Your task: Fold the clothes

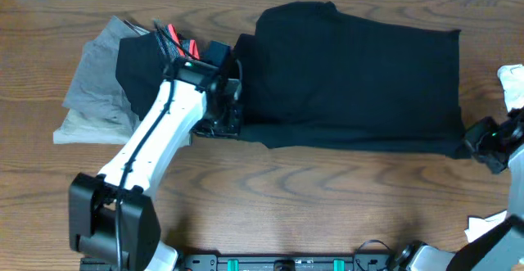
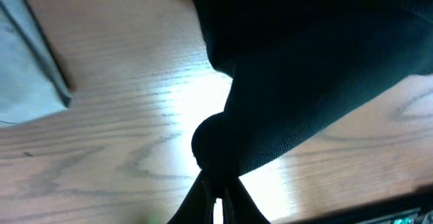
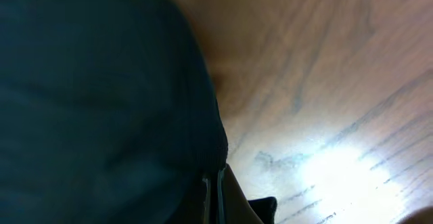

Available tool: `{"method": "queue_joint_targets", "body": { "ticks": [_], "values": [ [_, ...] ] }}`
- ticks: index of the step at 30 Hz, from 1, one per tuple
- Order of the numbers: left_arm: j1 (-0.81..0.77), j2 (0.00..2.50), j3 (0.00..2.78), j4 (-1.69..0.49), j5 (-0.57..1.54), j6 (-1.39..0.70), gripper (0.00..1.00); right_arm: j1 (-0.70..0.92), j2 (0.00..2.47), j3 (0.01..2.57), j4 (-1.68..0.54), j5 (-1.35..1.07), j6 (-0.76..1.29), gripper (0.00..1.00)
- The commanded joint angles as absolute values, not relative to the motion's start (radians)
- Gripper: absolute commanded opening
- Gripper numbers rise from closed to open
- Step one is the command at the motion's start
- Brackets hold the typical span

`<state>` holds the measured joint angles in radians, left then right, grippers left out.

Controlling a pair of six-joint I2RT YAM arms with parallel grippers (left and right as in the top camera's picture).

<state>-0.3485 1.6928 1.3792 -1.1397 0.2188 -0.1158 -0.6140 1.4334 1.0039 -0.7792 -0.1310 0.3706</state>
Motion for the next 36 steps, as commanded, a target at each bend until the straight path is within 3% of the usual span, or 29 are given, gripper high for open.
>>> {"method": "queue_joint_targets", "body": {
  "ticks": [1,12,22,35,36],
  "values": [
    [-0.347,1.693,1.381,-1.129,0.193,-0.098,0.06,-0.624,1.411,1.032,-0.786,-0.147,0.355,0.01],
    [-0.347,1.698,1.38,-0.835,0.193,-0.024,0.06,-0.622,1.43,1.032,-0.74,-0.147,0.39,0.01],
    [-0.347,1.76,1.38,-0.588,0.185,0.141,0.06,-0.62,1.541,1.032,-0.591,-0.156,0.482,0.01],
    [-0.347,1.856,1.38,-0.311,0.185,0.174,0.06,-0.606,1.652,1.032,-0.376,-0.193,0.501,0.01],
    [-0.347,1.858,1.38,-0.301,0.186,0.171,0.06,-0.604,1.657,1.032,-0.351,-0.192,0.501,0.08]
  ]
}}
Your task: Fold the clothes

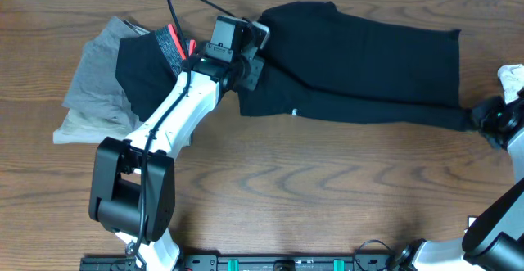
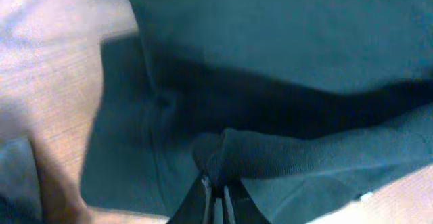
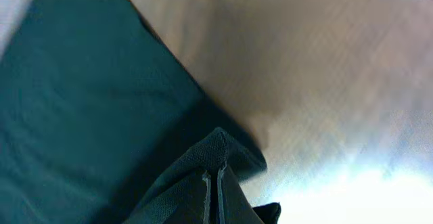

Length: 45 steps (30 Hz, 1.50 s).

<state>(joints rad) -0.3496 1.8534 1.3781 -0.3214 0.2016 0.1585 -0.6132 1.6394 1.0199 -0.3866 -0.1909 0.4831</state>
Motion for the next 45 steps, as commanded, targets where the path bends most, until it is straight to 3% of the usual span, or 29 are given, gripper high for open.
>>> {"method": "queue_joint_targets", "body": {
  "ticks": [1,2,3,4,6,7,9,13,18,23,29,35,37,40,43,45],
  "values": [
    [-0.347,1.859,1.38,-0.296,0.185,0.171,0.06,-0.602,1.664,1.032,-0.326,-0.192,0.501,0.31],
    [-0.347,1.859,1.38,-0.294,0.183,0.171,0.09,-0.599,1.669,1.032,-0.307,-0.193,0.501,0.49],
    [-0.345,1.859,1.38,-0.295,0.172,0.169,0.22,-0.598,1.671,1.032,-0.302,-0.193,0.501,0.61],
    [-0.343,1.859,1.38,-0.297,0.152,0.155,0.5,-0.598,1.671,1.032,-0.303,-0.193,0.5,0.67],
    [-0.336,1.855,1.38,-0.311,0.117,0.116,0.7,-0.603,1.669,1.032,-0.31,-0.217,0.484,0.72],
    [-0.33,1.851,1.38,-0.327,0.116,0.105,0.92,-0.605,1.669,1.032,-0.315,-0.24,0.476,0.75],
    [-0.321,1.845,1.38,-0.371,0.118,0.081,1.0,-0.611,1.669,1.032,-0.352,-0.293,0.469,0.77],
    [-0.315,1.842,1.38,-0.527,0.127,0.077,0.99,-0.611,1.669,1.032,-0.472,-0.344,0.418,0.78],
    [-0.32,1.849,1.366,-0.643,0.134,0.08,0.98,-0.6,1.671,1.018,-0.586,-0.214,0.392,0.8],
    [-0.32,1.897,1.331,-0.585,0.134,0.115,0.99,-0.57,1.672,0.941,-0.452,-0.202,0.45,0.76],
    [-0.32,1.977,1.331,-0.533,0.146,0.115,1.0,-0.557,1.672,0.841,-0.285,-0.198,0.556,0.58],
    [-0.32,2.024,1.331,-0.511,0.149,0.115,0.98,-0.556,1.672,0.77,-0.16,-0.159,0.595,0.55],
    [-0.32,2.036,1.331,-0.497,0.15,0.115,0.88,-0.556,1.672,0.763,-0.141,-0.156,0.596,0.52],
    [-0.32,2.046,1.331,-0.484,0.15,0.115,0.64,-0.556,1.672,0.763,-0.141,-0.143,0.595,0.51],
    [-0.32,2.047,1.331,-0.488,0.153,0.115,0.35,-0.556,1.673,0.763,-0.132,-0.126,0.595,0.44],
    [-0.32,2.047,1.331,-0.501,0.18,0.114,0.09,-0.556,1.676,0.763,-0.128,-0.116,0.598,0.34]
  ]
}}
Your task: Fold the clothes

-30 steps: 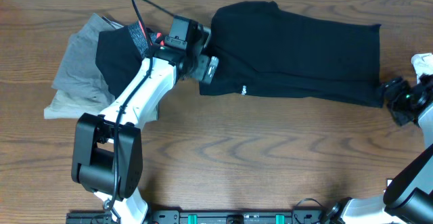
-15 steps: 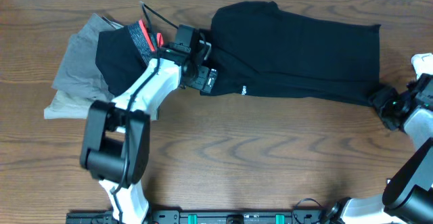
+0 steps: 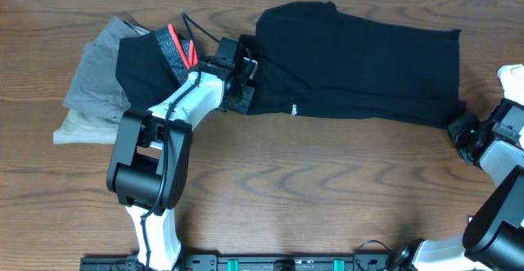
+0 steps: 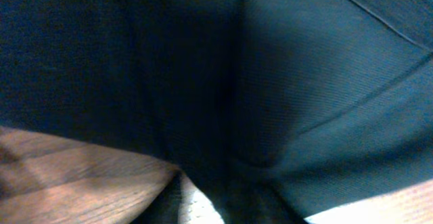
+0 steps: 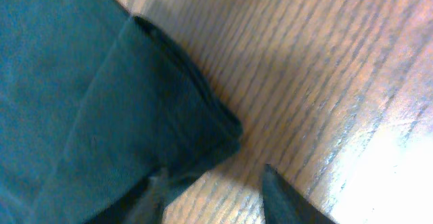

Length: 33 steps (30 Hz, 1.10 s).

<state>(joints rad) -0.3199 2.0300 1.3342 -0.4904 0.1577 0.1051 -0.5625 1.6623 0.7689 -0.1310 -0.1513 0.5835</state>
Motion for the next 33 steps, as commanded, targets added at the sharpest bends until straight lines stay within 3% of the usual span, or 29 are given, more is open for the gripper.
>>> {"method": "queue_joint_targets", "body": {
  "ticks": [1,14,16,17,18,25,33],
  "values": [
    [-0.32,2.047,1.331,-0.511,0.196,0.115,0.06,-0.556,1.678,0.763,-0.128,-0.105,0.607,0.33],
    [-0.321,2.046,1.331,-0.67,0.201,0.115,0.06,-0.553,1.813,0.763,-0.033,-0.101,0.632,0.23],
    [-0.321,2.046,1.331,-0.67,0.201,0.115,0.06,-0.553,1.836,0.763,-0.002,-0.131,0.632,0.15],
    [-0.321,2.046,1.331,-0.673,0.201,0.115,0.06,-0.553,1.842,0.763,0.007,-0.144,0.632,0.03],
    [-0.321,2.046,1.331,-0.675,0.201,0.115,0.06,-0.553,1.843,0.763,0.009,-0.152,0.632,0.01],
    [-0.321,2.046,1.331,-0.744,0.199,0.115,0.06,-0.624,1.692,0.77,-0.067,-0.178,0.571,0.02],
    [-0.321,2.043,1.331,-0.912,0.215,0.011,0.06,-0.724,1.404,0.781,-0.273,0.023,0.53,0.01]
  ]
}}
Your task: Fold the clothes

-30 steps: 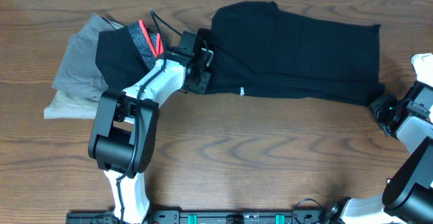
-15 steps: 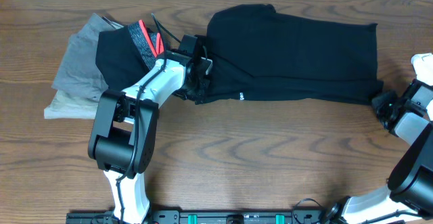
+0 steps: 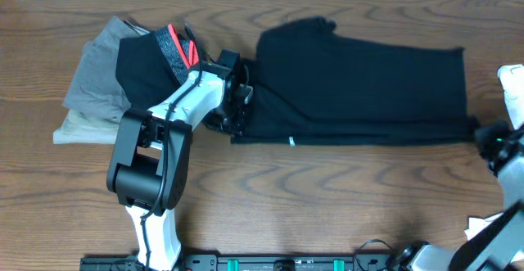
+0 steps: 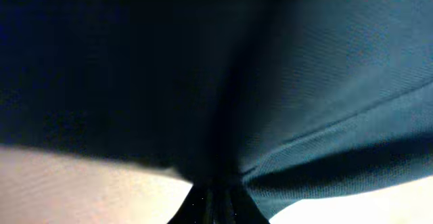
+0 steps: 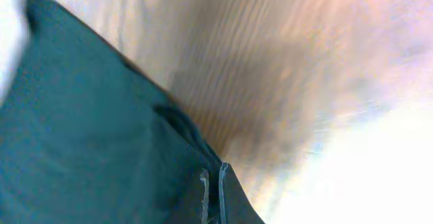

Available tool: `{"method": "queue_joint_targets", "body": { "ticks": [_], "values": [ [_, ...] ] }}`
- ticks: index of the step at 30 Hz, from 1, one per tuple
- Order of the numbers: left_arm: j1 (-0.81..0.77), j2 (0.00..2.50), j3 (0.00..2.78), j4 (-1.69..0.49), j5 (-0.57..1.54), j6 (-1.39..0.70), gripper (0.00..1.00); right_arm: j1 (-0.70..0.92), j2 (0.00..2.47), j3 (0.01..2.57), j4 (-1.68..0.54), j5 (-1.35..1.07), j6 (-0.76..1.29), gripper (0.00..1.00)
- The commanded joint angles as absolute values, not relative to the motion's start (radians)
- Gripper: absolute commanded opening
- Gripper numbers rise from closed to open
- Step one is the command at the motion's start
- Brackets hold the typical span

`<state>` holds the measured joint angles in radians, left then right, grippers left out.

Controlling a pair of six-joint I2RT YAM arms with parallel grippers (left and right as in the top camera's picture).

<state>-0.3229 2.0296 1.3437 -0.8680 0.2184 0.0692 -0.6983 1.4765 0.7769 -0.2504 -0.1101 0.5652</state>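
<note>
A black garment (image 3: 360, 79) lies folded lengthwise across the table's middle, and a small white tag (image 3: 292, 142) shows on its near edge. My left gripper (image 3: 232, 120) is at the garment's near left corner. In the left wrist view the left gripper (image 4: 216, 191) is shut, with dark cloth (image 4: 291, 82) pinched between its tips. My right gripper (image 3: 483, 137) is at the near right corner. The right wrist view shows the right gripper (image 5: 211, 178) shut on the garment's hem (image 5: 101, 136).
A pile of clothes (image 3: 106, 83) lies at the left, grey pieces under a black one with a red stripe (image 3: 176, 46). White cloth (image 3: 512, 87) shows at the right edge. Bare wooden table (image 3: 327, 197) runs along the front.
Both grippers were open at the folded garment's near corners and are now shut on them. The garment's near edge now lies closer to the front, and its right end sits further right.
At first both grippers held the spread garment's near corners. Then they held those corners further back, with the near part doubled over the rest. They then stood open beside the narrower fold. Now they grip the fold's near corners again.
</note>
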Motion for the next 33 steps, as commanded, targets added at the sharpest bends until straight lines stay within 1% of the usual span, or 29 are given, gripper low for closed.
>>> {"method": "queue_joint_targets", "body": {
  "ticks": [1,6,7,8,9,10,11,12,13,16,19,22,26,29,33],
  "values": [
    [-0.321,2.042,1.331,-0.938,0.24,0.009,0.06,-0.727,1.388,0.781,-0.281,0.039,0.529,0.01],
    [-0.321,2.041,1.331,-1.032,0.307,0.005,0.07,-0.726,1.355,0.781,-0.289,0.052,0.528,0.01],
    [-0.321,2.04,1.331,-1.042,0.307,0.005,0.09,-0.726,1.356,0.781,-0.293,0.053,0.526,0.04],
    [-0.321,2.038,1.331,-1.051,0.307,0.005,0.11,-0.726,1.357,0.781,-0.296,0.054,0.526,0.15],
    [-0.321,2.035,1.331,-1.058,0.307,0.005,0.17,-0.726,1.358,0.781,-0.298,0.057,0.526,0.27],
    [-0.321,2.03,1.331,-1.062,0.307,0.006,0.26,-0.727,1.358,0.781,-0.299,0.06,0.526,0.34],
    [-0.321,2.025,1.331,-1.066,0.307,0.006,0.31,-0.727,1.358,0.781,-0.299,0.068,0.526,0.4],
    [-0.321,2.017,1.332,-1.072,0.307,0.005,0.37,-0.727,1.358,0.781,-0.299,0.074,0.526,0.45],
    [-0.321,2.009,1.332,-1.077,0.307,0.006,0.46,-0.727,1.358,0.781,-0.298,0.075,0.526,0.48],
    [-0.321,1.967,1.341,-1.099,0.307,0.006,0.58,-0.726,1.358,0.781,-0.297,0.035,0.526,0.49],
    [-0.321,1.916,1.389,-1.136,0.306,0.006,0.63,-0.724,1.359,0.781,-0.287,-0.078,0.525,0.49],
    [-0.321,1.867,1.459,-1.147,0.307,0.015,0.64,-0.709,1.359,0.781,-0.278,-0.218,0.496,0.49],
    [-0.321,1.848,1.593,-1.139,0.306,0.057,0.64,-0.662,1.359,0.782,-0.279,-0.316,0.439,0.49],
    [-0.321,1.873,1.686,-1.06,0.31,0.08,0.64,-0.619,1.359,0.782,-0.284,-0.373,0.428,0.48],
    [-0.321,1.963,1.818,-0.987,0.379,0.136,0.64,-0.574,1.359,0.797,-0.284,-0.451,0.428,0.47]
  ]
}}
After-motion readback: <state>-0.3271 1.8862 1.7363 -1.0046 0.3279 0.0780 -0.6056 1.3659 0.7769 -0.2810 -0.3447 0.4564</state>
